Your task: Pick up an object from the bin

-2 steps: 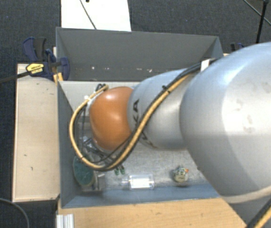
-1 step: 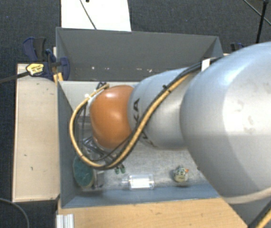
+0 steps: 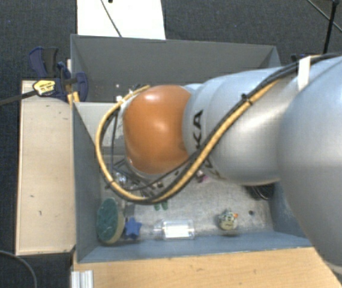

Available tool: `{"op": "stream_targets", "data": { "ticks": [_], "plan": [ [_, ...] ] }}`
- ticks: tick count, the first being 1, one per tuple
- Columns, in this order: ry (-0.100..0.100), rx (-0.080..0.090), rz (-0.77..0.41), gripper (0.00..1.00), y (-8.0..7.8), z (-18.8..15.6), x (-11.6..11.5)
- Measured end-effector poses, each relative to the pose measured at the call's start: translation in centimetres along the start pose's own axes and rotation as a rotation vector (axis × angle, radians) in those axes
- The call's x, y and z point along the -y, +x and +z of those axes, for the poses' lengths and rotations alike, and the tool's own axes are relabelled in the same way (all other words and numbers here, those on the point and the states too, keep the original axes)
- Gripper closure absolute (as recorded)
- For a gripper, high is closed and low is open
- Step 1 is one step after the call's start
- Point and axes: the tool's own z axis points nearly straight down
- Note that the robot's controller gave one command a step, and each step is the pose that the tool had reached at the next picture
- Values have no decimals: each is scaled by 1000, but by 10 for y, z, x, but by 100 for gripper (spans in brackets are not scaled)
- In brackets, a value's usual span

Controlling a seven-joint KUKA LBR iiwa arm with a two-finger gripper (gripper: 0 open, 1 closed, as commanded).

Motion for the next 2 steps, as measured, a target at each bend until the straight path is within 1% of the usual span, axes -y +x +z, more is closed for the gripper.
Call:
{"op": "stream_targets", "data": {
  "ticks": [1, 2],
  "plan": [
    [1, -8, 1, 0, 2, 5, 0],
    [2, -5, -110, 0, 14, -25, 41]
  ]
}}
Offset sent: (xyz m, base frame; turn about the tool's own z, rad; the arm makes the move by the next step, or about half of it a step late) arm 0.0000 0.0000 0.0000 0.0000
